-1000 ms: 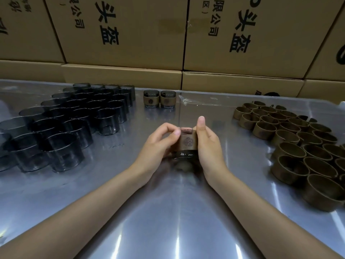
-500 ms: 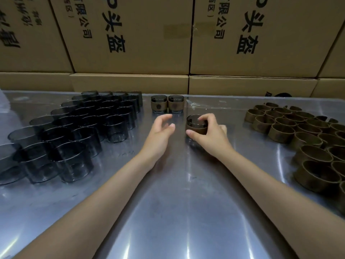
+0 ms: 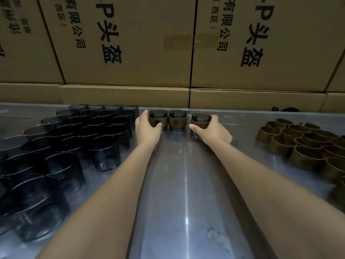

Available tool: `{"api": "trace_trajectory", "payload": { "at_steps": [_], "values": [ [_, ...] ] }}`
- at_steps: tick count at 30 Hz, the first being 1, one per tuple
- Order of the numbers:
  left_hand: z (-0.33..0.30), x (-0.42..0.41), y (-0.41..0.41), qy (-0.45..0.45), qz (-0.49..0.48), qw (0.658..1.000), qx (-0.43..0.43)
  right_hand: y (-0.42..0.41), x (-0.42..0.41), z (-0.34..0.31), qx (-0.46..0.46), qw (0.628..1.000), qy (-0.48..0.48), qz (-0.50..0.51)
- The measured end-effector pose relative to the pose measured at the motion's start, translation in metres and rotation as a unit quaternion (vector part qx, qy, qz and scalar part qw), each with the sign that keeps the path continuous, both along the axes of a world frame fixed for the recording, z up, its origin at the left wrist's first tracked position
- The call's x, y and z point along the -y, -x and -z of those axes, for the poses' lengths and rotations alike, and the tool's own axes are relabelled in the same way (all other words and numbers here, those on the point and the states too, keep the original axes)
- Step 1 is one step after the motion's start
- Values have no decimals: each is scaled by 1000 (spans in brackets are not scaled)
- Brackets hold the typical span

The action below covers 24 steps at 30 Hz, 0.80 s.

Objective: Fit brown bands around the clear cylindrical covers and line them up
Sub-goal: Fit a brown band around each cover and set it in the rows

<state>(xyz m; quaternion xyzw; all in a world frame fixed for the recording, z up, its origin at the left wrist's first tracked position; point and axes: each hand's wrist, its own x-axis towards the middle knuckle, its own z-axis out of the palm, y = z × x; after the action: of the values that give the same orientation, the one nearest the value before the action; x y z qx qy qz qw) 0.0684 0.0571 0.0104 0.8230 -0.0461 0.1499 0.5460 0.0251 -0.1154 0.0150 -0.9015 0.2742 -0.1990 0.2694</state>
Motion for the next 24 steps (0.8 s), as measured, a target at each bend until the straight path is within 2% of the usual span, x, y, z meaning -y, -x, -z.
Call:
{"api": "trace_trajectory", "payload": {
  "at_steps": [8, 24],
  "values": [
    [4, 1, -19, -35, -2, 999, 20, -22, 2, 4, -2, 1000, 28, 6],
    [5, 0, -18, -44, 15, 999, 27, -20, 0, 4, -29, 998, 55, -1]
  ]
}}
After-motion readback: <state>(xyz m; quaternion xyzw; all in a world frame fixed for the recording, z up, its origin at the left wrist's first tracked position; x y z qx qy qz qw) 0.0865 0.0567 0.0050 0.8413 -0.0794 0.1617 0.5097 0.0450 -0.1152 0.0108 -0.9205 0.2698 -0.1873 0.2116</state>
